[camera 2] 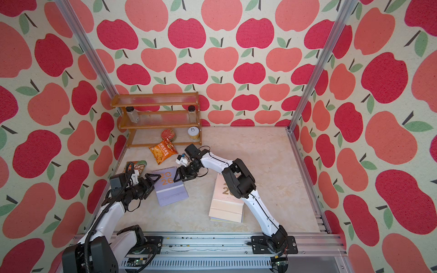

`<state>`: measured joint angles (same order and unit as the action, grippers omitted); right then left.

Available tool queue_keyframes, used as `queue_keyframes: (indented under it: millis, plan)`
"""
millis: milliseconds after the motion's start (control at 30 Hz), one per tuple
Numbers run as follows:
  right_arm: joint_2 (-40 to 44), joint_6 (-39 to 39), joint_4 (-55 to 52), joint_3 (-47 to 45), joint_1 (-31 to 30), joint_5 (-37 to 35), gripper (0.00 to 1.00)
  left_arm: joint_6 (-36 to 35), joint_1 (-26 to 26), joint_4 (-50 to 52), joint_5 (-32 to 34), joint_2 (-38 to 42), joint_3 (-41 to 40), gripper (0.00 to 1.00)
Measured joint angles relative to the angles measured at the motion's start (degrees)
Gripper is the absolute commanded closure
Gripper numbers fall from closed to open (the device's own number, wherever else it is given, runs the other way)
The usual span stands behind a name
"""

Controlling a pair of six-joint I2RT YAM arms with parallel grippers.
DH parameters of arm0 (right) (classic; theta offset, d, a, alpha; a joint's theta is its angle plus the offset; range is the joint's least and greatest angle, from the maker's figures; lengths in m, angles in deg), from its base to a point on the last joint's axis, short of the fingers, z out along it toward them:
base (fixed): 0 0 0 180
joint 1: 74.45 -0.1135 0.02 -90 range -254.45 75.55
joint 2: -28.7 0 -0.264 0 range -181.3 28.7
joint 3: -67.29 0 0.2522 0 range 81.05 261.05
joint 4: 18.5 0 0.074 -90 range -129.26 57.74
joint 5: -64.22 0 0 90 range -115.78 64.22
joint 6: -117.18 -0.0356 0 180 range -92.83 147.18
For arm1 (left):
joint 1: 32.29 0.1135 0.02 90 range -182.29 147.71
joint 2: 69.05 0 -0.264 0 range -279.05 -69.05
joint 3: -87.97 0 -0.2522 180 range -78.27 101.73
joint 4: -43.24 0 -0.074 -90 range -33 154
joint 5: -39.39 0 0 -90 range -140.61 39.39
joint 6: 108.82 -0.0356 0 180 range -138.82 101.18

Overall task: Stack the calendars
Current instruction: Pick up the calendar at the center of the board.

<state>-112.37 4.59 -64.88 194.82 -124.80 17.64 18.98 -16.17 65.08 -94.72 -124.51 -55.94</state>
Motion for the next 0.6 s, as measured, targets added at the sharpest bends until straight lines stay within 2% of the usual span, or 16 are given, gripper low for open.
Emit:
queue_keyframes:
  millis: [167,300,333,467,600]
  plan:
    - [-0.1,0.0,0.2,0.0,0.0,0.2,0.33,0.0,-1.1,-1.0,-2.0,1.2,0.0,0.1]
    - [-0.1,0.0,0.2,0.0,0.0,0.3,0.33,0.0,-1.6,-1.3,-2.7,0.6,0.0,0.12]
    - [-0.1,0.0,0.2,0.0,0.0,0.3,0.33,0.0,-1.6,-1.3,-2.9,0.2,0.0,0.15]
    - [-0.2,0.0,0.6,-0.1,0.1,0.7,0.33,0.2,-1.8,-1.6,-2.9,-1.0,-0.1,0.38]
    - [-0.2,0.0,1.3,-0.5,0.2,0.9,0.33,0.0,-1.9,-1.6,-2.9,-1.2,-0.2,0.66]
